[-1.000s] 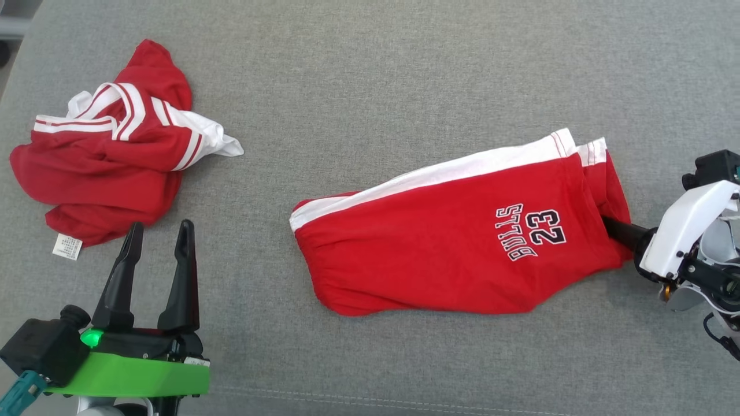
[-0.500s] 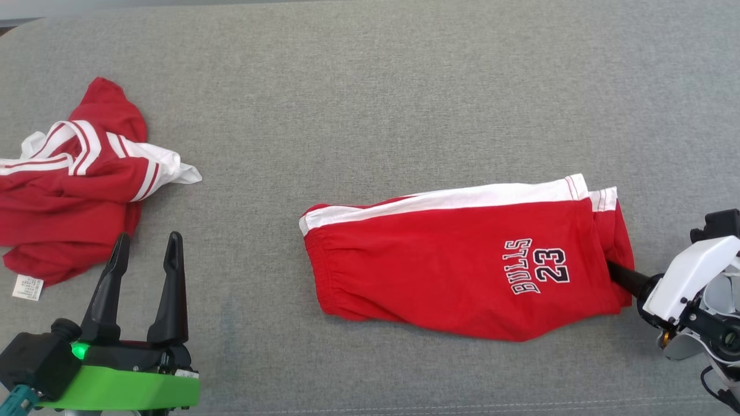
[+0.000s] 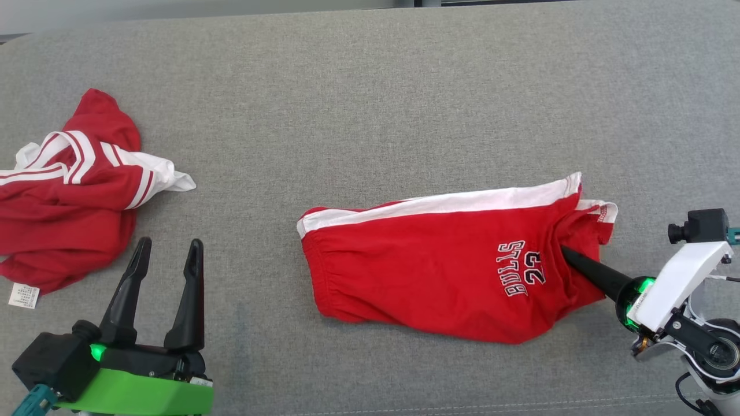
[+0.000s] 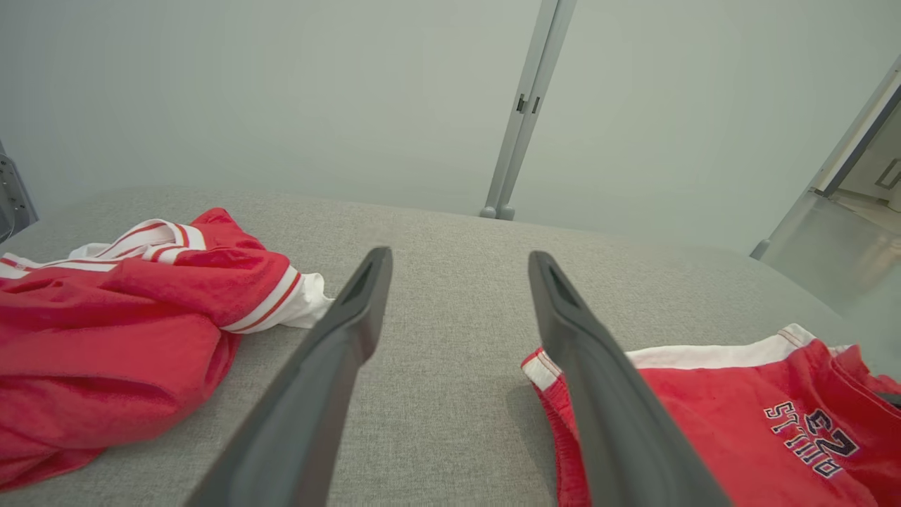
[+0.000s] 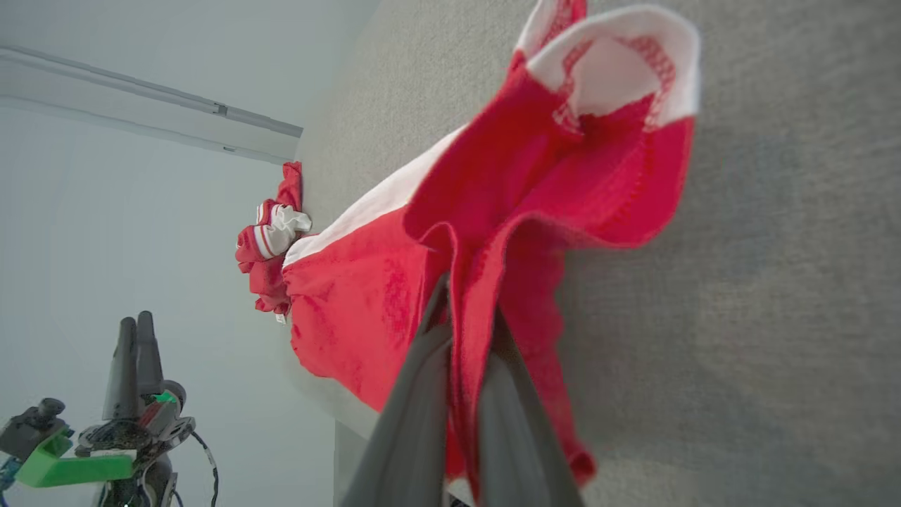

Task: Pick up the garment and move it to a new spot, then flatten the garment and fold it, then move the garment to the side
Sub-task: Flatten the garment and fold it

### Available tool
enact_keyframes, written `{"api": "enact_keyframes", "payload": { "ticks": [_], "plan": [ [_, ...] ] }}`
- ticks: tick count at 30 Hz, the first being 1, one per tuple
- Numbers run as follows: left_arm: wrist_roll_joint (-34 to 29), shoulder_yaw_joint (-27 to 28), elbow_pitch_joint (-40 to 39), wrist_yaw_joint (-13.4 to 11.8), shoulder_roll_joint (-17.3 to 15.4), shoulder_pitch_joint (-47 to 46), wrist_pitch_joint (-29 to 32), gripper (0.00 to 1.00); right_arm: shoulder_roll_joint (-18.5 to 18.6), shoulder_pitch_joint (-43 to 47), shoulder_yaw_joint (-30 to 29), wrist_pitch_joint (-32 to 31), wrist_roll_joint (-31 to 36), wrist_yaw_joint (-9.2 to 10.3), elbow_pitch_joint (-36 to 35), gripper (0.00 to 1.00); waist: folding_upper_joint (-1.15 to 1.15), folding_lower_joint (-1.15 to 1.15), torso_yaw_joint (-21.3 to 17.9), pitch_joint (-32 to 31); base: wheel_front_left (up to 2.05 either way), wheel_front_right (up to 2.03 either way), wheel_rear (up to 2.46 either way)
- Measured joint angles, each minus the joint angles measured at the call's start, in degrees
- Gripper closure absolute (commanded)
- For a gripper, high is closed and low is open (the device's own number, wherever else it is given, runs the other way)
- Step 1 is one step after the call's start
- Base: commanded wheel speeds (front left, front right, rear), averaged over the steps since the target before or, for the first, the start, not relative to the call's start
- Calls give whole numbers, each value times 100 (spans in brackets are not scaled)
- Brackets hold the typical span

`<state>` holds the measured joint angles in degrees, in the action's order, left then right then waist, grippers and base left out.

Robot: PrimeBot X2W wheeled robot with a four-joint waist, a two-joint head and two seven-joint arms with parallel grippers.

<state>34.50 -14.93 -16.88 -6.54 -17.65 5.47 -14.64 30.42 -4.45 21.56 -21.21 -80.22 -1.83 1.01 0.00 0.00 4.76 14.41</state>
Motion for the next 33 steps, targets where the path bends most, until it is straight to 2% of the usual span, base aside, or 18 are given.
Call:
{"api": "enact_keyframes", "payload": {
  "ticks": [4,8,13,17,24,33],
  "plan": [
    [-18,-37,3,7,-4,-19,45,0,2,-34,234,-118,27,-167,-470,100,0,0,54,-4,0,0,0],
    [-43,-153,0,51,2,-87,48,0,18,-105,519,-255,264,-171,-814,100,0,0,126,13,0,0,0],
    [-43,-234,-3,99,43,-187,56,0,-181,-386,790,-287,550,-169,-1014,100,0,0,262,72,0,0,0],
    [-43,-283,15,105,75,-236,56,0,-382,-583,995,-304,755,-141,-1006,100,0,0,381,150,0,0,0],
    [-43,-358,118,109,165,-362,55,0,-787,-900,1280,-312,1045,43,-794,100,0,0,623,287,0,0,0],
    [-51,-336,221,149,192,-378,54,0,-1327,-1510,1600,-303,1391,101,-417,100,0,0,809,409,0,0,0]
  ]
}}
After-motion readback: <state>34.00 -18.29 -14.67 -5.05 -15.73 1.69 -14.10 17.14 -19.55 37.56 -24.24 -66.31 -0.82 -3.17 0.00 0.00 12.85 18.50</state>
